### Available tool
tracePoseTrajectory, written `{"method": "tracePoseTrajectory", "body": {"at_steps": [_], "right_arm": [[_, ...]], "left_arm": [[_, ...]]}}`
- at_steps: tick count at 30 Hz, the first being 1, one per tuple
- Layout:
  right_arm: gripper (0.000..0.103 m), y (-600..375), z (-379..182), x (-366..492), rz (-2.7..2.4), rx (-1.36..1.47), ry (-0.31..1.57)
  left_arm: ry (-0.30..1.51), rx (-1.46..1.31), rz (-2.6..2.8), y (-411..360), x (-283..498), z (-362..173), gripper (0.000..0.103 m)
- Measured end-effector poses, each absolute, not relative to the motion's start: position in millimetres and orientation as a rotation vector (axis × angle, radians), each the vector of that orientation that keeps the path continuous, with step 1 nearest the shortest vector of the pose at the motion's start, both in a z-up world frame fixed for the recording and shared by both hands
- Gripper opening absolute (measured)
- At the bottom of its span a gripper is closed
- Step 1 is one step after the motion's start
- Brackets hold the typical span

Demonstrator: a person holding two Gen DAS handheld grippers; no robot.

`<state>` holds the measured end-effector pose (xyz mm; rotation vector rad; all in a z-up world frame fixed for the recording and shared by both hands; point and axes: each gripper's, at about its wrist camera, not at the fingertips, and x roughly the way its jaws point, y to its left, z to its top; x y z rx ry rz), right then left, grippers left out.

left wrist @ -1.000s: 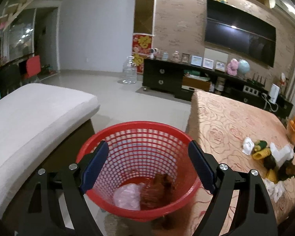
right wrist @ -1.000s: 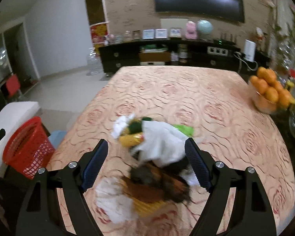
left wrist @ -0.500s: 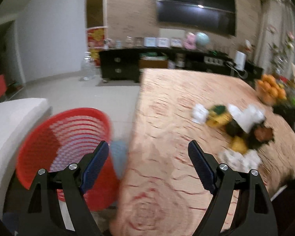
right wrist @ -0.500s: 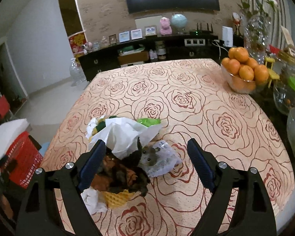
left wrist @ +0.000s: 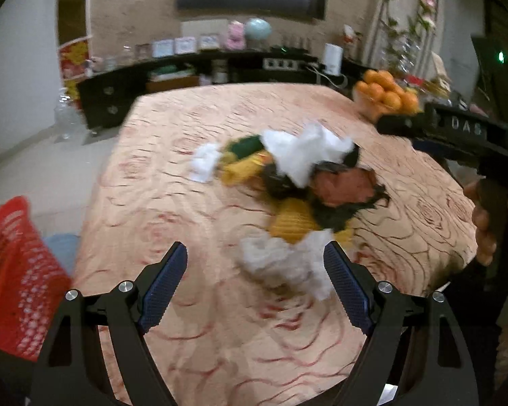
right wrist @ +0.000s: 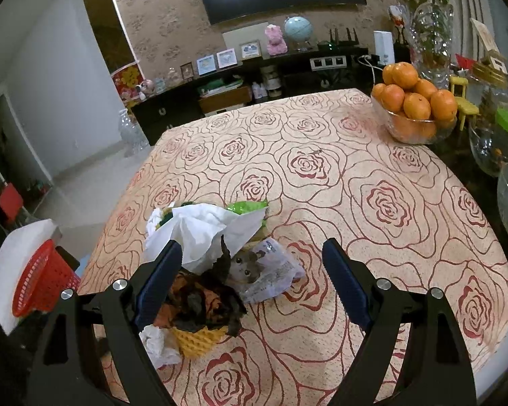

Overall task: Collect trash
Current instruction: 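Move both tools back over the trash pile on the table, then grasp the white mesh net with left tool while right tool grasps dark brown paper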

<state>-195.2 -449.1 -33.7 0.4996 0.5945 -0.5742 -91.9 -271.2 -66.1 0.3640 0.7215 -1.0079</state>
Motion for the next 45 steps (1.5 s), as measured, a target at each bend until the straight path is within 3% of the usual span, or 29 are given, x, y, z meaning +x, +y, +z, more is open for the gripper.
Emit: {"method": "tracePoseTrajectory", "body": {"at_steps": [9,13,19,29,39,43,45], "right_arm": [[0.082,-451,-36,-197,-0.562,0.510,0.601],[0.082,-451,-37,-196,-0.555,0.512,0.605],[0.082,-450,-37,-194,-0.549,0.513,0.607],[0.082,-425,-35,-183,-0.472,0.441,0.595],[0.081,-392,-59,-145,-0.400,0.326,0.720],[0.068,-388,-69,-135,-0.410,0.291,0.768],[0.056,-387,-74,-133,-0.413,0.288,0.787]], "left_arm": [[0.809,0.358,-1.070,-301,-88,-97,0.078],[0.817,0.350,-1.077,-299,-85,-98,0.055],[0.792,0.355,-1.080,-289,-86,-93,0.040],[0.754,0.288,-0.977,-255,-60,-72,0.038],[0.701,0.236,-0.858,-224,-36,-49,0.038],[0.695,0.228,-0.837,-217,-31,-47,0.038],[0.692,0.224,-0.826,-214,-29,-46,0.038]]}}
